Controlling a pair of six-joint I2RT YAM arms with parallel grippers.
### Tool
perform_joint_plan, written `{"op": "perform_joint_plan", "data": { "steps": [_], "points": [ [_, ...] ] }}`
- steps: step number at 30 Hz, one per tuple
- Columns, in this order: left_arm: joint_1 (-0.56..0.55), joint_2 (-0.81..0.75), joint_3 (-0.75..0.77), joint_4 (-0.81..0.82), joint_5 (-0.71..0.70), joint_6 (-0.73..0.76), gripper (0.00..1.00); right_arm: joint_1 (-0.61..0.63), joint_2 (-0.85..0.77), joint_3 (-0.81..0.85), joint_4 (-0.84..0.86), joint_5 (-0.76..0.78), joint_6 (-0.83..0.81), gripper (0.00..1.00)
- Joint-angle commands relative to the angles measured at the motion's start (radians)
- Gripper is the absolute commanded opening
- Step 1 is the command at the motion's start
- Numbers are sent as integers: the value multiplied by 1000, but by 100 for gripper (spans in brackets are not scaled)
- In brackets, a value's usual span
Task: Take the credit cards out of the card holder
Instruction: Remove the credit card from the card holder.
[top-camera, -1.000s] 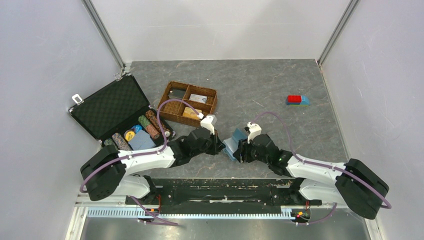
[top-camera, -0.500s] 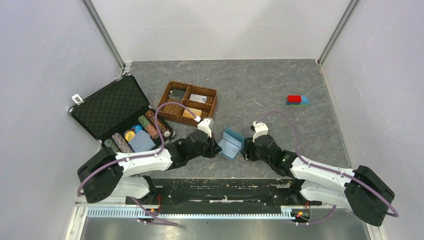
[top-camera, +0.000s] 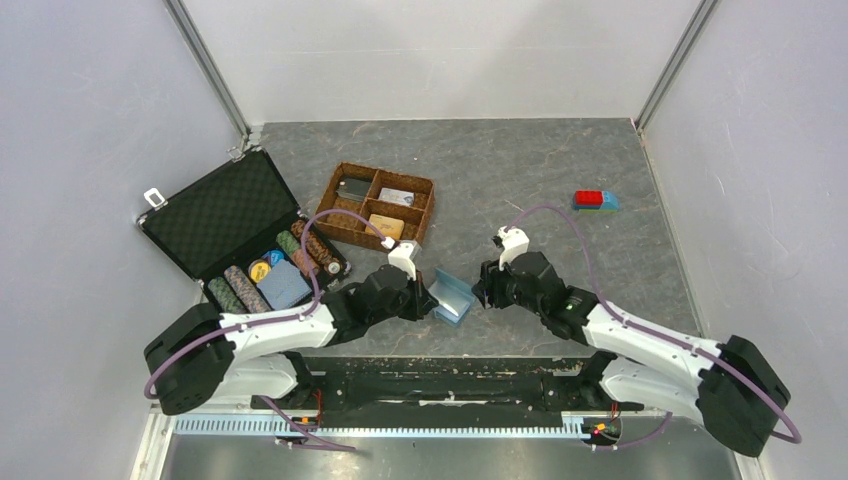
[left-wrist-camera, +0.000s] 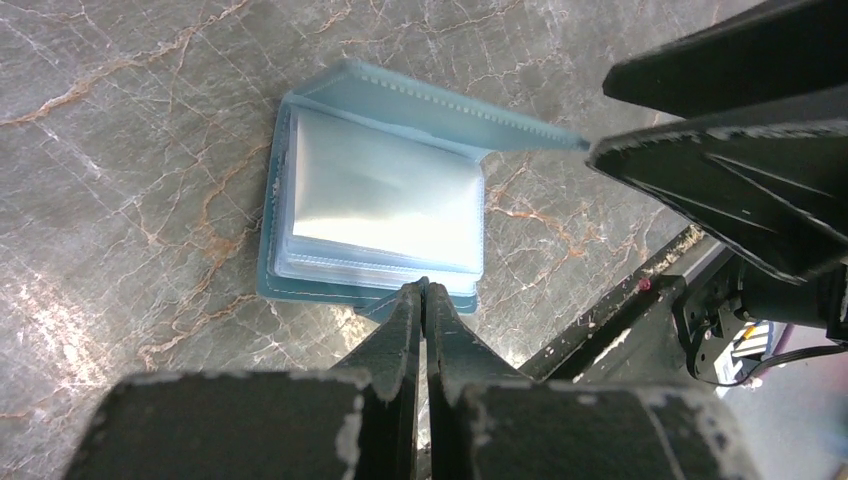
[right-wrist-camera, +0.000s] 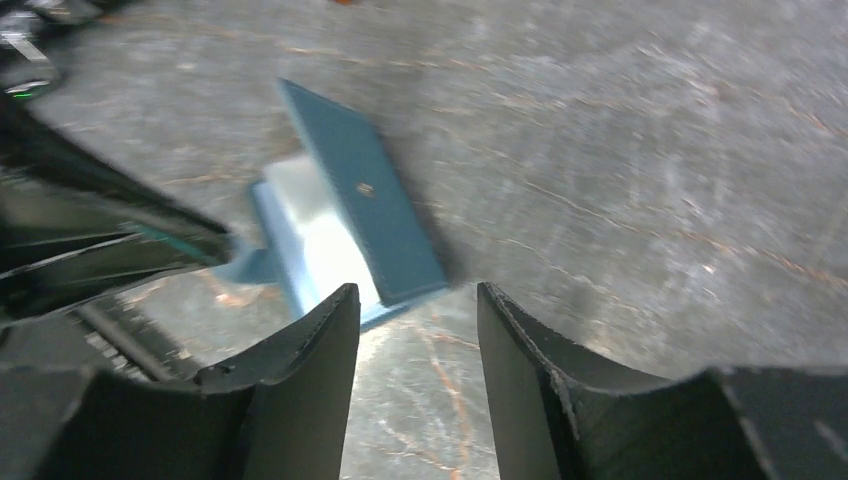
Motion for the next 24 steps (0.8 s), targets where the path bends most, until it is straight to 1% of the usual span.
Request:
{"op": "perform_joint_plan", "data": {
  "steps": [1,4,7,10,12,14,19,21,24],
  "points": [
    [-4,-61,-14,52,-2,-42,2,0,-99,39,56,-222,-55,46],
    [-4,-88,-23,50,-9,-49,2,0,-114,7,153,-340,-26,45],
    [-4,-110,-37,53,-5,-47,2,2,-72,-15,226,-395,7,46],
    [-4,-124,-42,39,-13,-41,2,4,-38,-4,232,-379,4,50],
    [-5,-132,-47,40,-9,-41,2,3,-14,0,251,-372,11,47],
    [-5,-134,-49,45,-6,-41,2,4,44,23,258,-393,19,45],
    [-4,-154,-51,33,-18,-35,2,3,173,51,259,-380,-2,45],
    [-5,-164,-52,20,-28,-31,2,3,204,48,259,-361,-24,47],
    [-5,-177,-61,14,-39,-30,2,3,238,49,263,-359,-51,54]
  ]
}}
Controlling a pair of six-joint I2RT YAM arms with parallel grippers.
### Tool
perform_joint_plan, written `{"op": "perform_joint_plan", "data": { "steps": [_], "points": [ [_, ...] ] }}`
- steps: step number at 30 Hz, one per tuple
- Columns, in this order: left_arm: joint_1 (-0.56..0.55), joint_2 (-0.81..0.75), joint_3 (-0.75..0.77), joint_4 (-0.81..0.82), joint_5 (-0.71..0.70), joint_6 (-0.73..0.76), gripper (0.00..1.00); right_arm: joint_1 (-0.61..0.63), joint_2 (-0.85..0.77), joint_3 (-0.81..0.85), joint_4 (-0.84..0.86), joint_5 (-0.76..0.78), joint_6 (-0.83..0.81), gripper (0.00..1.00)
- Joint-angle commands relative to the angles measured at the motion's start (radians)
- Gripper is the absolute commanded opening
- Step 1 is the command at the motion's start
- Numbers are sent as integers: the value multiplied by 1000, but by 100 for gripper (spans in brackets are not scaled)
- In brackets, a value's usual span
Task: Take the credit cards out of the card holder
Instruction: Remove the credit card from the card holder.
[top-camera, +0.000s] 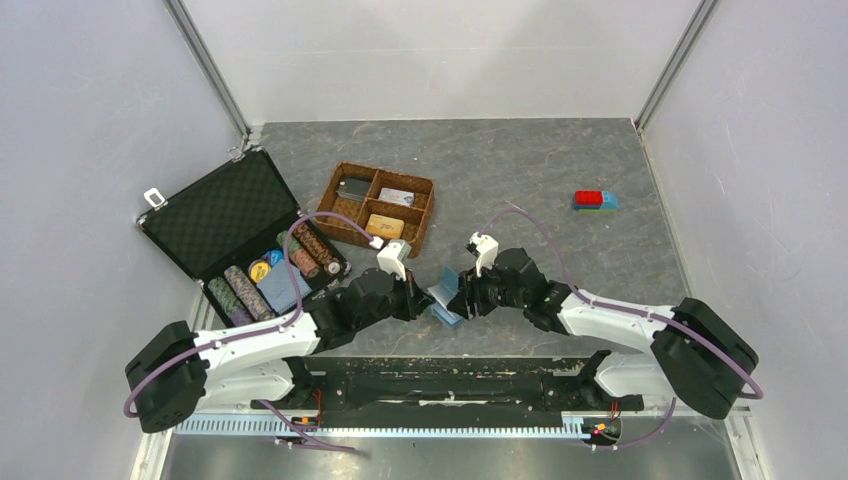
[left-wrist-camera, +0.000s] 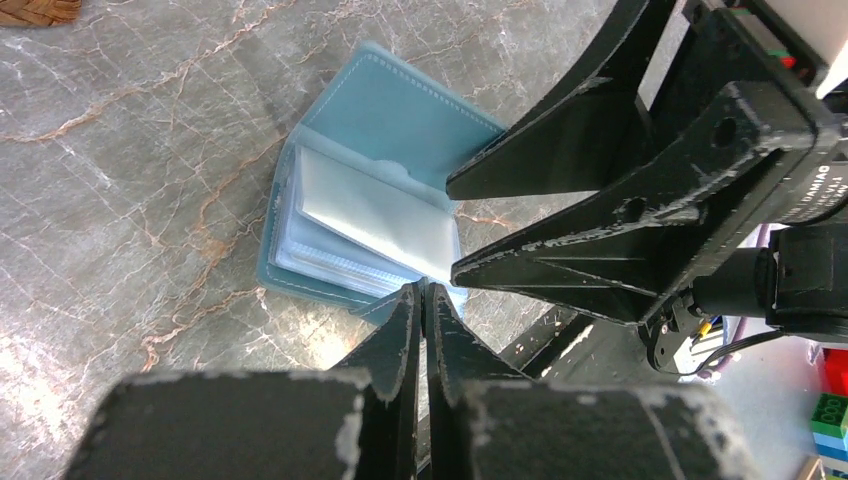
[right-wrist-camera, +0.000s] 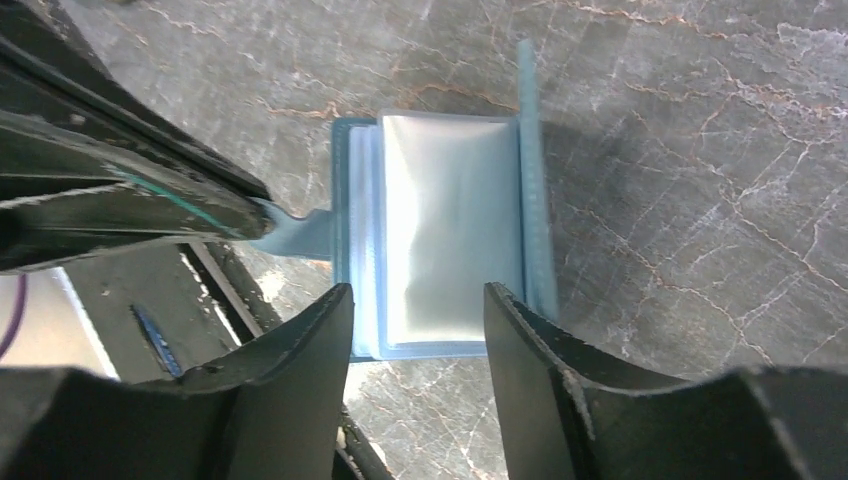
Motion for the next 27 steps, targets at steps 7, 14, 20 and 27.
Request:
{"op": "perform_joint_plan", "data": {
  "steps": [7,14,20,27],
  "points": [
    [-5,-44,-21,13,-47,-29,2,4,109,40,105,-60,-66,64],
    [-5,-55,-24,8,-54,-31,2,6,150,22,141,-24,-65,65],
    [-4,-71,-26,-13,-65,-23,2,19,159,13,131,33,-74,67],
    [-4,-88,-29,-27,-81,-25,2,50,171,26,91,100,-103,67]
  ]
}}
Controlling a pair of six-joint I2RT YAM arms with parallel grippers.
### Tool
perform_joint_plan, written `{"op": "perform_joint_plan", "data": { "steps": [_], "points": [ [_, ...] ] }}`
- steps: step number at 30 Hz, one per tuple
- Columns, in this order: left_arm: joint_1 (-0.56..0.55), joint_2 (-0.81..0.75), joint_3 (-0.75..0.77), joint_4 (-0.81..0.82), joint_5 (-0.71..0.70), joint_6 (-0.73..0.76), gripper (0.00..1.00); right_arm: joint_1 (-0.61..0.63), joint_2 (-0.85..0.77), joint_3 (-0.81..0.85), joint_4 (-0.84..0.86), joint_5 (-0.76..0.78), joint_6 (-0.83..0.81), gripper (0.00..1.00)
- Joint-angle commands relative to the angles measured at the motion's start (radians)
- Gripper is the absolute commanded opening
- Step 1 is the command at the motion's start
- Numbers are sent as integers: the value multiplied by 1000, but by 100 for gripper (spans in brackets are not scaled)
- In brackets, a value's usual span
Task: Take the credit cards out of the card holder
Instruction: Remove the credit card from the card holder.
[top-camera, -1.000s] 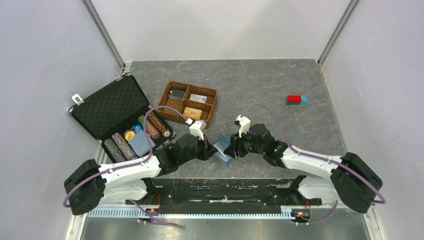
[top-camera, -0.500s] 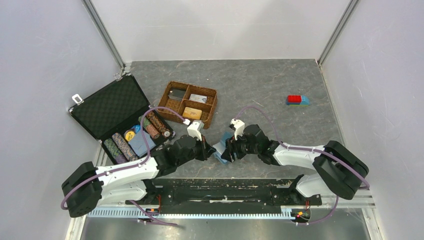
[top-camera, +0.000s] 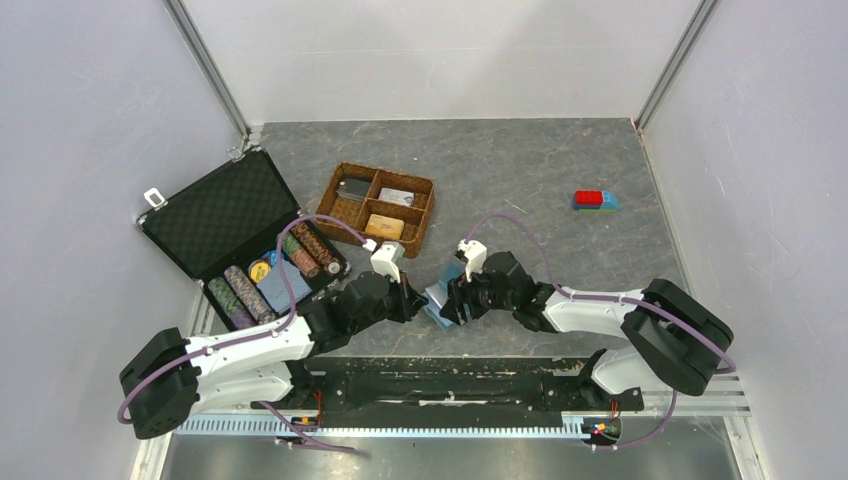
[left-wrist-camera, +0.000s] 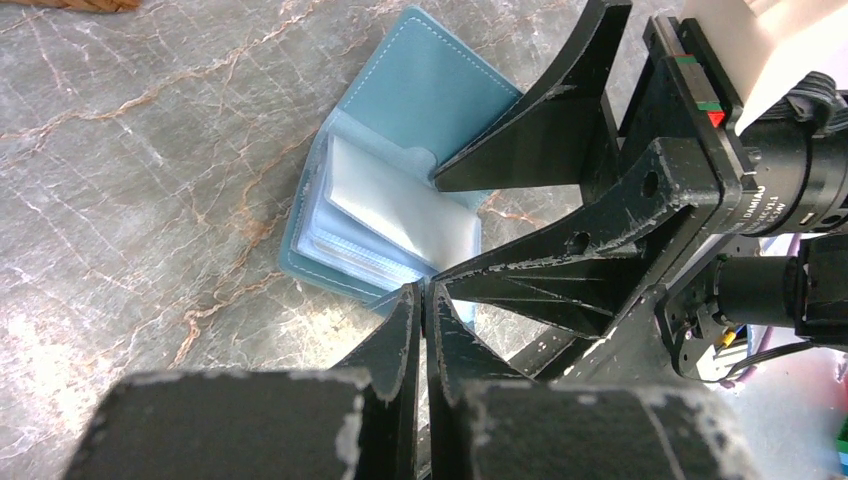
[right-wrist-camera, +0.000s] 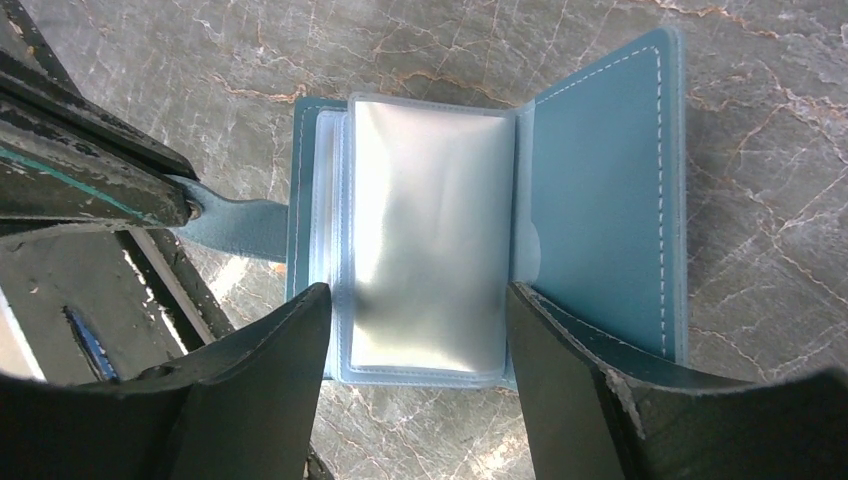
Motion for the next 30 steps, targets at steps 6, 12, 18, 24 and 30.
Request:
{"op": "perform_joint_plan", "data": {
  "steps": [6,12,18,24,30],
  "points": [
    [-4,-18,3,11,-36,-21,2,25,8,7,-22,104,-50,63],
    [-3,-19,8,-13,-49,-24,2,26,13,-6,-43,198,-18,58],
    [-4,-3,-8,-50,-72,-76,2,27,-8,-36,-39,270,38,47],
    [-4,25,-20,-96,-95,-113,2,24,-46,-82,-36,324,108,26],
    [-4,73,-7,-119,-82,-156,8,16,-113,-120,-12,284,171,13]
  ]
}}
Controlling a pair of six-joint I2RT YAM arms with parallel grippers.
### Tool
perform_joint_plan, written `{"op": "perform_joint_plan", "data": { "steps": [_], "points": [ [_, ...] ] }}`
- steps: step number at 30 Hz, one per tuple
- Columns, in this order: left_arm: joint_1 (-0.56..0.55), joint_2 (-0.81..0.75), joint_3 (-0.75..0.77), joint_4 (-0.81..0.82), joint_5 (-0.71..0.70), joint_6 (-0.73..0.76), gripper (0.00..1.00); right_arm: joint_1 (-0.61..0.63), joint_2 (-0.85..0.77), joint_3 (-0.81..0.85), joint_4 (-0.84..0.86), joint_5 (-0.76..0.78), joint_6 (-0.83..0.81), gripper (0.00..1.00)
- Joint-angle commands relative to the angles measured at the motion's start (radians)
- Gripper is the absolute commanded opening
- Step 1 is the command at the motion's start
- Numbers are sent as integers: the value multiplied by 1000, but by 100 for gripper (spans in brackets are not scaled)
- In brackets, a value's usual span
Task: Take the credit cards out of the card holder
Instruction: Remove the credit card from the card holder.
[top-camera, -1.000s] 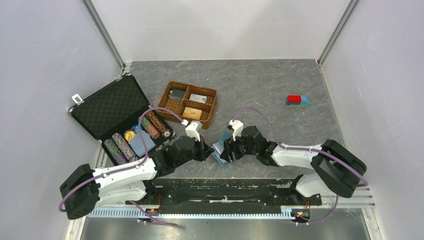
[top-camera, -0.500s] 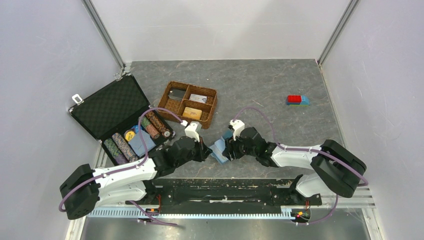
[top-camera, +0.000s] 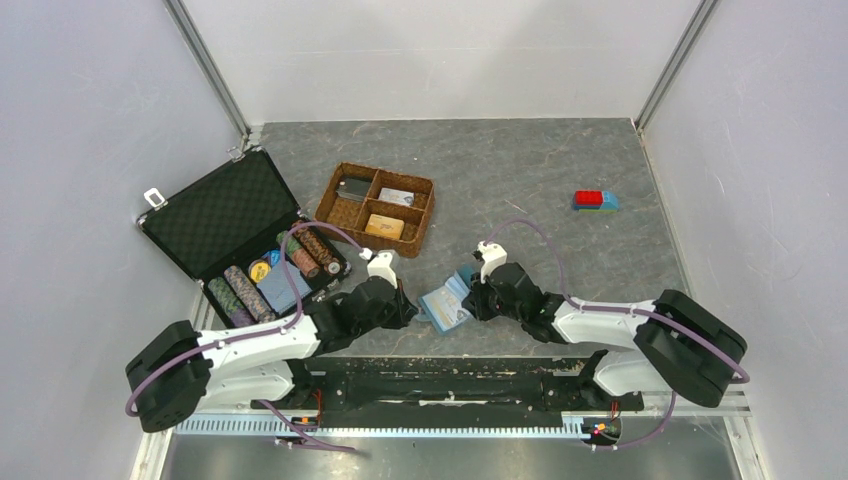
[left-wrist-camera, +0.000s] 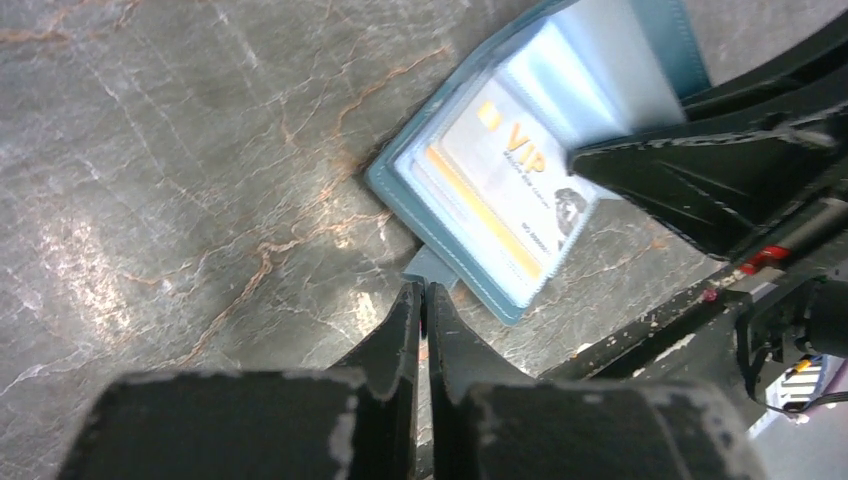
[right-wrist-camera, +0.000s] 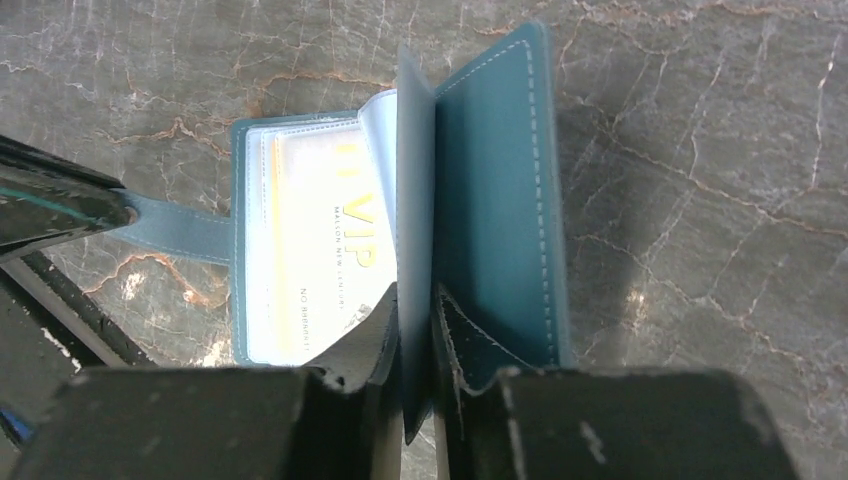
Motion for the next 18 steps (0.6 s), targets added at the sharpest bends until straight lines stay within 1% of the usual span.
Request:
{"op": "perform_joint_plan", "data": {
  "steps": [1,3,5,7,10,13,15,18],
  "points": [
    [-4,29,21,-42,-24,-73,12,-13,-54,-43,-2,3,72,12],
    [-4,44,46,-74,-33,-74,23,-20,-74,-57,14,-21,101,11],
    [-4,62,82,-122,-52,-74,40,-25,-87,-66,27,-31,119,11],
    [-3,88,114,-136,-59,-57,46,-31,-87,-67,28,-50,128,11],
    [1,138,191,-151,-49,-21,49,-43,-87,-70,35,-75,142,11],
    [17,188,269,-165,-31,-24,49,-51,-106,-93,57,-99,161,13],
    [36,228,296,-137,10,-46,48,-55,-120,-107,67,-108,169,14],
    [71,290,303,-61,108,-87,43,-66,-138,-116,66,-113,173,14]
  ]
}}
